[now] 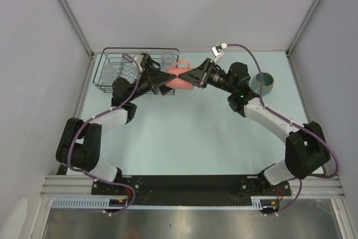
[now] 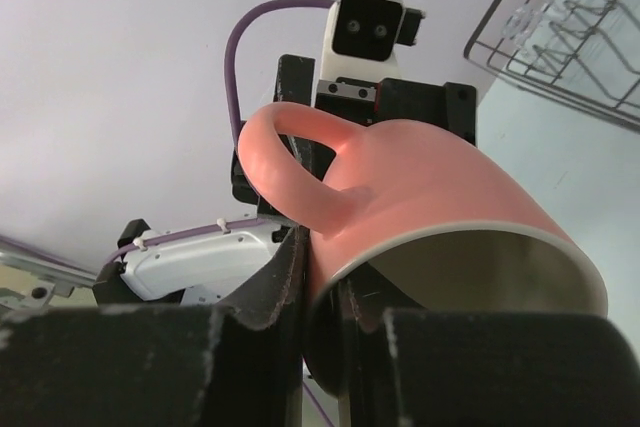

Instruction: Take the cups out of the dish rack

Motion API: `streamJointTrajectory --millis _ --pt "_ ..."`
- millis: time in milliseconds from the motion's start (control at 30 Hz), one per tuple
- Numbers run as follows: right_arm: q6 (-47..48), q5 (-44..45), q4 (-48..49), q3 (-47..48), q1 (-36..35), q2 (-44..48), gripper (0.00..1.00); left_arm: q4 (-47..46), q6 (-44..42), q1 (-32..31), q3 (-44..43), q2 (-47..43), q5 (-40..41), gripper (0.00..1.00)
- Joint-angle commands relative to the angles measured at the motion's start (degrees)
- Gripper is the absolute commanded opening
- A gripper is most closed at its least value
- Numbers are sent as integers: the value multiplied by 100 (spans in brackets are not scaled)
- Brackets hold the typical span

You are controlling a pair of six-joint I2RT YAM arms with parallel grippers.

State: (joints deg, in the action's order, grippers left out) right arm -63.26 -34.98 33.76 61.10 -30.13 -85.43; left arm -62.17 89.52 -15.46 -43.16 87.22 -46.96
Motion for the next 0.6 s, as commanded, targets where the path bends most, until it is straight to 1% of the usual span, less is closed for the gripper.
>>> streamJointTrajectory --millis 0,167,233,267,300,333,367,400,433,467,500,533,567 --pt "332 114 -159 -10 472 667 0 -313 -189 149 -290 58 99 84" --pt "297 79 -124 -177 508 773 0 -304 -171 149 -342 137 125 86" --pt "446 106 -298 -125 525 869 0 -156 -232 149 -351 146 108 86" --pt "595 158 -830 -38 543 913 0 -77 -276 149 -369 129 91 86" --pt "1022 228 -1184 59 569 957 0 3 -407 140 -369 111 82 86" --pt "1279 324 -1588 364 622 1088 0 273 -504 149 -386 67 82 86" --pt "1543 647 -2557 550 657 1133 0 493 -644 149 -404 -46 82 85" --pt "2215 929 -3159 830 675 1168 0 791 -1046 149 -430 -126 99 86" --pt "2518 1289 -3843 1120 666 1134 0 1612 -1311 149 -526 -196 117 86" --pt "2825 2180 -5069 1785 631 1064 0 2073 -1592 140 -588 -275 152 85" --pt "3272 2650 -5585 2070 596 985 0 2782 -2039 140 -606 -450 317 85" --pt "3442 3089 -5991 2299 552 828 0 3068 -2217 131 -606 -538 423 85" --pt "3548 3877 -6691 2710 543 748 0 3332 -2376 123 -606 -609 511 86"
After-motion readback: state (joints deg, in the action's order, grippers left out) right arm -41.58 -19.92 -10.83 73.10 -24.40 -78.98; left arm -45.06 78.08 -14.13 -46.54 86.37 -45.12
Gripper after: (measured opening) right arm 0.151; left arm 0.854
